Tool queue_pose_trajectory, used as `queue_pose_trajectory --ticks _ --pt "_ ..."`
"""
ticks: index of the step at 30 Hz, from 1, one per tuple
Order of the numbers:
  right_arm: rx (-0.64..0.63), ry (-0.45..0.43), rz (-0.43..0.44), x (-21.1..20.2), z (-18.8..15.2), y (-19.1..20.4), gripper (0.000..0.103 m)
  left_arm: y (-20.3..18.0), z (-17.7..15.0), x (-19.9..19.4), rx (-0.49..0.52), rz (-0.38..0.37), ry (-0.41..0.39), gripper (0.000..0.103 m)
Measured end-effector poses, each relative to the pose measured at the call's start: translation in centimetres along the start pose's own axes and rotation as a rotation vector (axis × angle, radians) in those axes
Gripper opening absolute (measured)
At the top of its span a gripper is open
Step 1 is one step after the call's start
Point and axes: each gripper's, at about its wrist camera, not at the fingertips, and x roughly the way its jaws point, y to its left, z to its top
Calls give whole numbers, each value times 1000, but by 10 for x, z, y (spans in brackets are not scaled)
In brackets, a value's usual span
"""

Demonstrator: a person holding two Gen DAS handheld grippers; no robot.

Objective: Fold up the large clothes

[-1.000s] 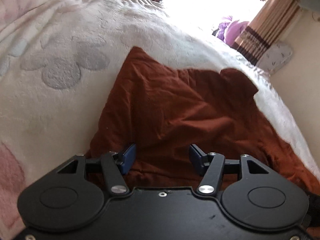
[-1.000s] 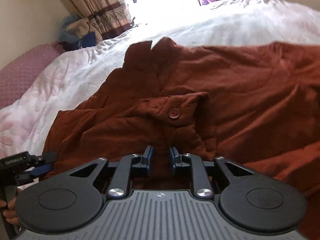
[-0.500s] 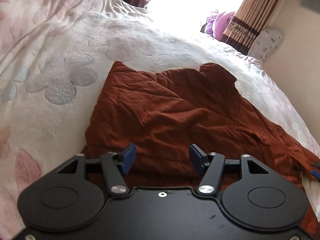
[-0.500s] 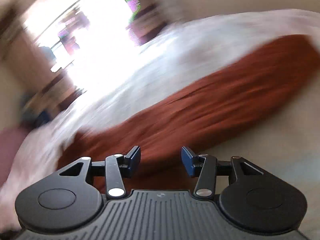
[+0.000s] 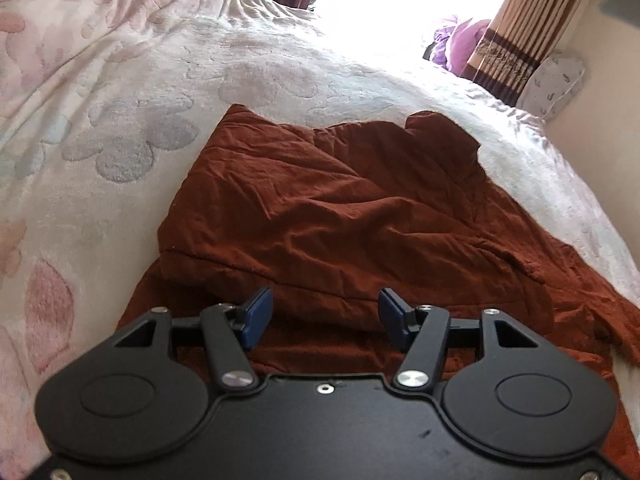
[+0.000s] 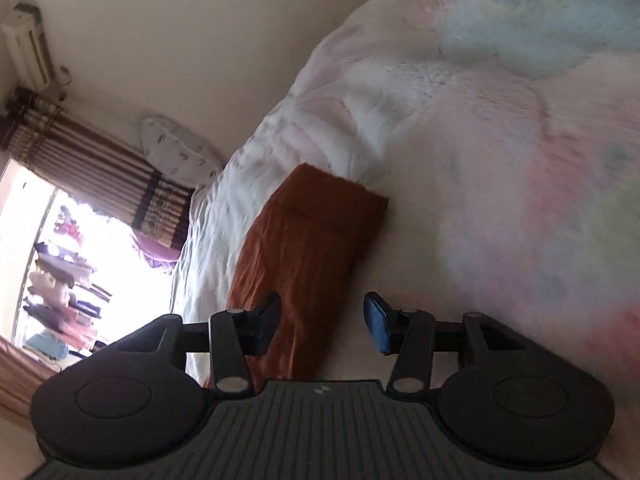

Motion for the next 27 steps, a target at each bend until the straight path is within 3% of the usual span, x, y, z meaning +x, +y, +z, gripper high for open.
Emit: queue_pose_trajectory --ticks 8,9,10,12,15,17,22,27 --pt "56 -14 1 24 17 -3 55 1 -2 4 -3 40 21 60" --pt "42 0 3 26 19 -2 46 1 -2 4 -4 41 22 60" --pt "24 7 -2 25 20 0 29 0 -2 4 -5 39 22 60" --pt "6 26 12 24 23 2 12 0 0 3 -6 33 19 60" --pt "-70 11 28 10 25 21 9 -2 1 1 -7 19 16 60" --pt "-144 1 28 0 23 42 8 -2 2 0 -4 4 15 60" --pt "-321 7 162 -30 2 121 8 1 2 -2 -3 -22 7 60" --pt "-499 89 387 -57 -71 223 8 7 4 -6 -12 -57 1 60"
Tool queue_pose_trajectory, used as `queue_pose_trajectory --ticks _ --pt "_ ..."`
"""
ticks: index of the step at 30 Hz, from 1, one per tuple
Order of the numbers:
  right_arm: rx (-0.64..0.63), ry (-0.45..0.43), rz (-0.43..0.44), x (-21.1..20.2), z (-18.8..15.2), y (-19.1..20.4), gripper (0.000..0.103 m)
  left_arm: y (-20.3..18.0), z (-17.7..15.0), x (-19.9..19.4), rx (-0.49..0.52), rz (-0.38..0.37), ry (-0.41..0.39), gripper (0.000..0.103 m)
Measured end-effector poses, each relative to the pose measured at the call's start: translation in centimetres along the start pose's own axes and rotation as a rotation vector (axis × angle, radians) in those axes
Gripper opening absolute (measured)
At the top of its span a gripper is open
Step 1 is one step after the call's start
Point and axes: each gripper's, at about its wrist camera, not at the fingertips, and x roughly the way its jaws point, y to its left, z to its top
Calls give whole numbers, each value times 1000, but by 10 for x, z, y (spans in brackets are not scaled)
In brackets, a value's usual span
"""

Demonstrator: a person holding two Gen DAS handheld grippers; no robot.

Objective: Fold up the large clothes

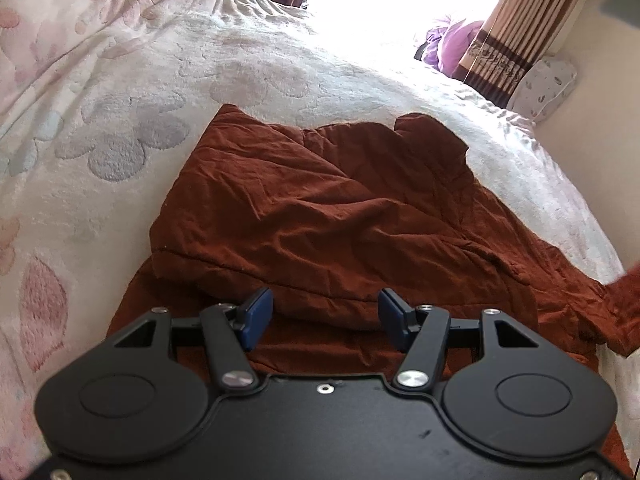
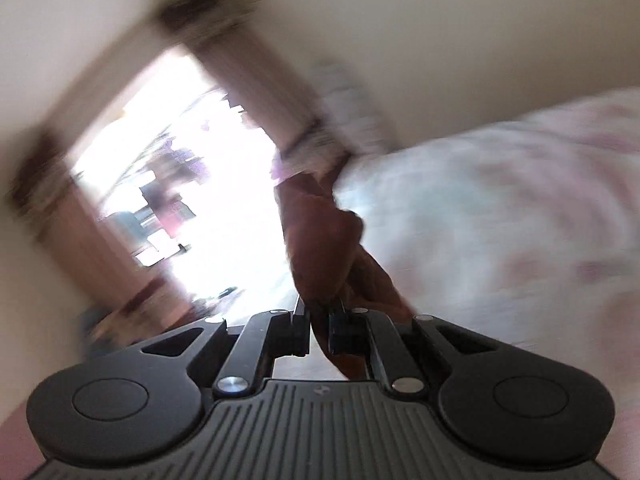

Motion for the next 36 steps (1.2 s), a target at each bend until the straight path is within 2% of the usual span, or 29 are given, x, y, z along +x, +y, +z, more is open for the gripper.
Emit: queue_pose_trajectory --ticks 3,6,8,9,10,11,14,16,18,22,25,29,36 --pt "-101 57 147 15 -33 78 8 8 2 -4 -15 -21 -7 60" --pt "-172 138 277 33 -85 147 9 17 3 -7 -41 -39 -12 60" --pt "-184 214 356 47 -127 183 18 23 3 -8 -61 -59 -10 60" --pt "-185 263 393 55 -151 200 29 25 3 -8 -77 -70 -9 60" --pt "-197 317 409 64 -175 215 48 27 3 -8 -101 -90 -5 60" --pt "-221 388 406 74 -200 228 56 29 3 -7 -128 -112 -4 60" --pt "-252 513 333 85 -241 239 56 29 4 -2 -227 -198 3 60" --pt "-187 539 355 77 -242 220 56 24 5 4 -263 -249 6 60" --pt "-120 528 330 54 -230 194 56 15 5 15 -275 -277 20 60" --pt "13 497 137 49 -169 100 56 -6 3 47 -322 -318 70 60" --pt "140 460 16 38 -144 33 56 -22 2 72 -355 -320 105 60" --pt "344 425 0 39 -128 -28 56 -36 1 94 -398 -310 123 56" --pt "503 429 28 75 -156 -45 56 -52 7 96 -365 -282 120 52"
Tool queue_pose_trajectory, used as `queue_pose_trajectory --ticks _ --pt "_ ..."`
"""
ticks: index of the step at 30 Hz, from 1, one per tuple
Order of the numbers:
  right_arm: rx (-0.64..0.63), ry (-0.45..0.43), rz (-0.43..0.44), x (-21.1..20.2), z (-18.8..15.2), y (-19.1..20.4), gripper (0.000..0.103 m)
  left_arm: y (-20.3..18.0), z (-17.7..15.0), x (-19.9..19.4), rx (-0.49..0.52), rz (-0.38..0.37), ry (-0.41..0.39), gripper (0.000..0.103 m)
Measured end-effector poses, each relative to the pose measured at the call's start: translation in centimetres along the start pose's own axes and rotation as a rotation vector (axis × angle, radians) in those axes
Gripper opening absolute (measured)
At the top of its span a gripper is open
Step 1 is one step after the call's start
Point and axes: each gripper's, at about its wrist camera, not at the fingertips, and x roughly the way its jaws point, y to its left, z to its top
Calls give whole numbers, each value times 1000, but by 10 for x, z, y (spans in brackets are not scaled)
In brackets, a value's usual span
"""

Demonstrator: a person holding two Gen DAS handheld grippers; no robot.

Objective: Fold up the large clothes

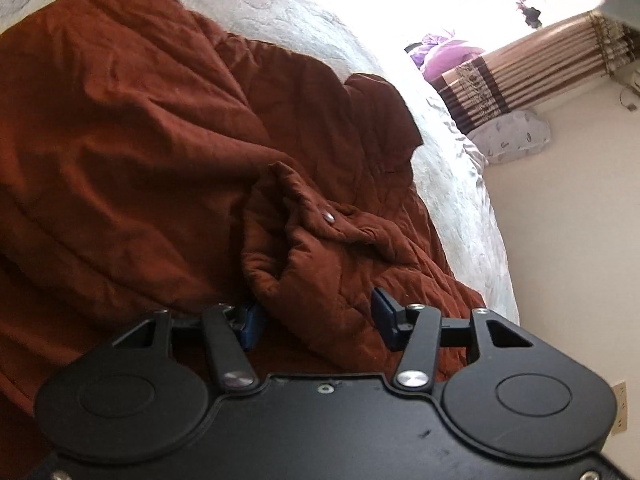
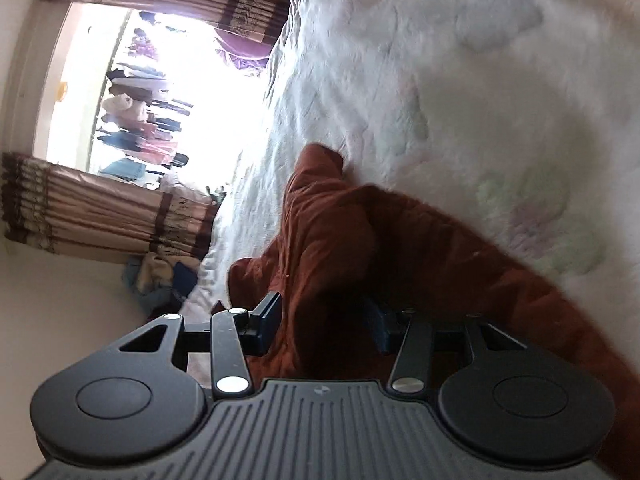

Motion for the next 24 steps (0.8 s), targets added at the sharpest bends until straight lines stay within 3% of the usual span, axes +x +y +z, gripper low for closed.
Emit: queue_pose_trajectory --ticks 1,2,3,4,5,9,13,17,18,20,22,24 --pt "10 -8 6 3 -3 -3 52 -3 -1 0 15 2 -1 50" --pt "16 -23 14 5 -2 -2 46 -5 -2 0 31 0 -4 37" --pt "15 -30 31 5 -6 1 20 -10 -3 0 53 0 -6 25" --pt "12 -39 44 6 -6 1 6 -14 -3 -1 75 -7 -2 14" --pt "13 -62 52 2 -2 3 4 -17 -4 -2 89 -25 -7 14" --pt "-23 -152 42 -13 4 3 4 -28 -16 -3 154 -100 10 15" --pt "-2 -90 -98 3 4 -22 5 -26 -33 21 233 11 43 18" --pt "40 -83 -83 2 4 -32 8 -11 -28 19 175 -29 62 28" --pt "32 -77 -96 -1 4 -27 15 -12 -26 13 173 -34 69 31" --pt "-22 -58 -136 -11 3 -15 21 -16 -19 -6 209 -4 67 41" --pt "-120 -42 -215 -24 3 -1 30 -24 -12 -25 288 44 43 41" --pt "-267 -70 -307 -38 -3 21 30 -32 -9 -46 353 61 5 41"
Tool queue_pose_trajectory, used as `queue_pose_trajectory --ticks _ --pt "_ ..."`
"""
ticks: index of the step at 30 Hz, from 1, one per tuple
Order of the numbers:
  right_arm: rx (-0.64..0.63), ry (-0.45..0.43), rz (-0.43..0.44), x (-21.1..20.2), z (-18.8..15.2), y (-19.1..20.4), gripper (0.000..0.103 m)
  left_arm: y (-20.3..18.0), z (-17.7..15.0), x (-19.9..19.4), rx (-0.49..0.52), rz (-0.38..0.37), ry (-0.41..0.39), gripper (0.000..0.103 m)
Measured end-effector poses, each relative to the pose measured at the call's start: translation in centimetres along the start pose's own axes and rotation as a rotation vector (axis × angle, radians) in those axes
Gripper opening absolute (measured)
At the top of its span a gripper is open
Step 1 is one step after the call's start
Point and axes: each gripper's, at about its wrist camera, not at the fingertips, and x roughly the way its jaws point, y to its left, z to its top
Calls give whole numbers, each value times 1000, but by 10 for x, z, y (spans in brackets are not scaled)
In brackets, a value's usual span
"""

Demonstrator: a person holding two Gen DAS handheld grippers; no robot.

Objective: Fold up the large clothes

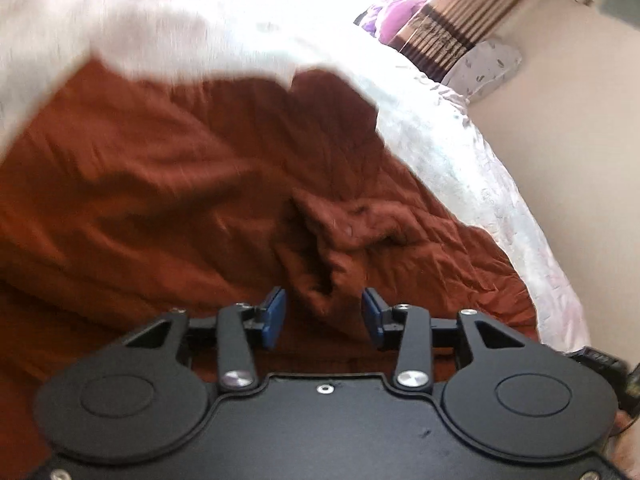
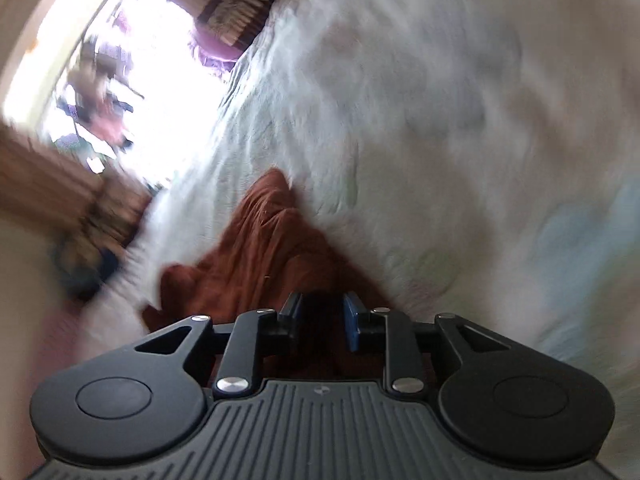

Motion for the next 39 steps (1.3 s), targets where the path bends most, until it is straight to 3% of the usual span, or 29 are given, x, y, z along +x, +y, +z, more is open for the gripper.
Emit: queue_pose_trajectory --ticks 2,4,8,11,15,16,19,28,30,34,39 --pt "-162 -86 -37 -18 -3 23 30 -7 6 -9 25 -10 -30 41" --pt "-286 -146 -18 -25 -7 47 30 -15 13 -13 36 -39 -55 42" --pt "-425 -114 80 -1 -14 86 30 -35 12 17 62 -76 -60 43" --pt "-491 -95 34 29 -19 99 30 -40 10 42 66 -72 -43 43" --pt "-485 -42 -57 63 -19 86 29 -30 2 75 59 -18 23 43" --pt "-474 -29 -70 70 -18 79 21 -27 0 80 71 -14 33 45" --pt "-487 -22 -82 78 -20 63 15 -22 -5 86 74 -22 51 47" --pt "-494 22 -74 75 -17 64 15 -29 -4 87 120 -2 52 47" --pt "-437 48 -48 61 -10 61 21 -37 -3 82 120 -18 42 52" --pt "-403 94 -7 9 -10 55 52 -41 -8 38 168 5 36 58" --pt "-556 164 -12 -70 -42 36 58 -6 -38 -57 149 39 31 59"
